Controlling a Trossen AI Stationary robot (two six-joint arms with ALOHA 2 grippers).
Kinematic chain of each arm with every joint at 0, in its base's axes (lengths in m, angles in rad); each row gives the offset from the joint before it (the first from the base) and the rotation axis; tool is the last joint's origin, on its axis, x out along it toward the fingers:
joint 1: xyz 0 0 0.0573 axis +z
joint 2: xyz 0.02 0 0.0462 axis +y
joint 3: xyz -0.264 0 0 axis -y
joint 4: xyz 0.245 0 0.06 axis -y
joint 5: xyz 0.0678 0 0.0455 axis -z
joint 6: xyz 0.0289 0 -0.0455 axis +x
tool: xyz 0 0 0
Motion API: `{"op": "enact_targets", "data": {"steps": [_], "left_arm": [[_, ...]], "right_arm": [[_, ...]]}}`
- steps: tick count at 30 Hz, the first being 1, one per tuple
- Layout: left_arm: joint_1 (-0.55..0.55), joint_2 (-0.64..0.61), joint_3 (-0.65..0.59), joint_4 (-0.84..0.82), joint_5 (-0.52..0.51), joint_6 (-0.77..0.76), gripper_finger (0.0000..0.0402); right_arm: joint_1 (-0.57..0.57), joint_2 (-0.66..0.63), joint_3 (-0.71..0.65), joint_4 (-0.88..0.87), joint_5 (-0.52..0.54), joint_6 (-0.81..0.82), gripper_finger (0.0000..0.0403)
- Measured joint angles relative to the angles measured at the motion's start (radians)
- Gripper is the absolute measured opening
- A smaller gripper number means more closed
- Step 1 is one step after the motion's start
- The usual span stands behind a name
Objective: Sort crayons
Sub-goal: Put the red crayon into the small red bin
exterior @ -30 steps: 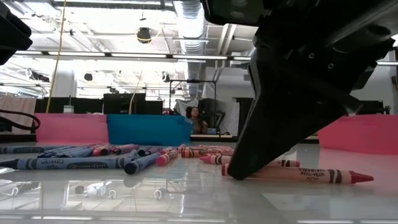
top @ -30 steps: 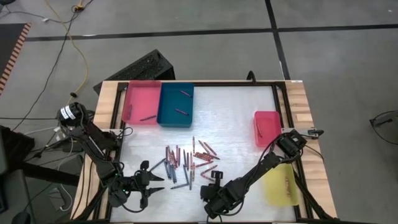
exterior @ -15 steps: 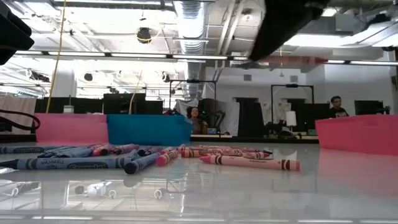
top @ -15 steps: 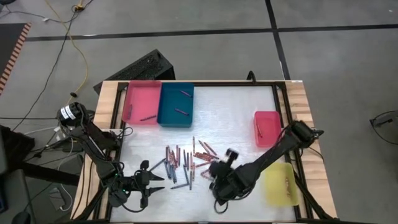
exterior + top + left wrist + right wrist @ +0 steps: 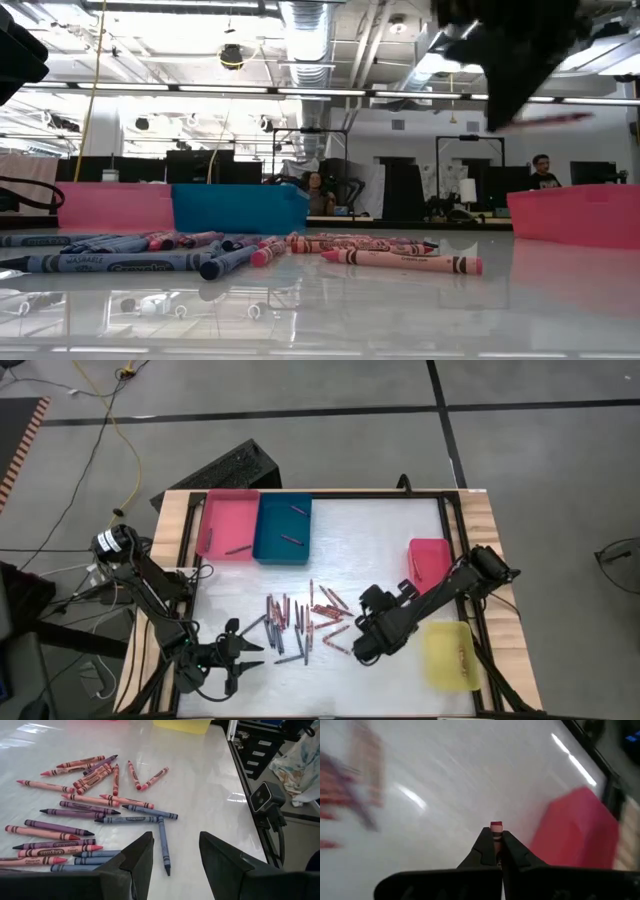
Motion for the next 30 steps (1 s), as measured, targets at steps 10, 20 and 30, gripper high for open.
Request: {"op": "enact_targets", "data": {"steps": [10, 20, 30], "left_arm": [[0.000, 0.000, 0.000, -0.016, 0.001, -0.020, 0.0149], [0.000, 0.000, 0.000, -0.018, -0.020, -0.019, 0.0149], [0.000, 0.000, 0.000, -0.018, -0.056, -0.019, 0.0149]], "right_arm": [[-0.034, -0.084, -0.154, 0.004, -0.042, 0.027, 0.0005], [-0.085, -0.324, -0.398, 0.000, -0.038, 0.251, 0.0004], [-0.181, -0.350, -0.537, 0.004, -0.037, 0.475, 0.0005]]}}
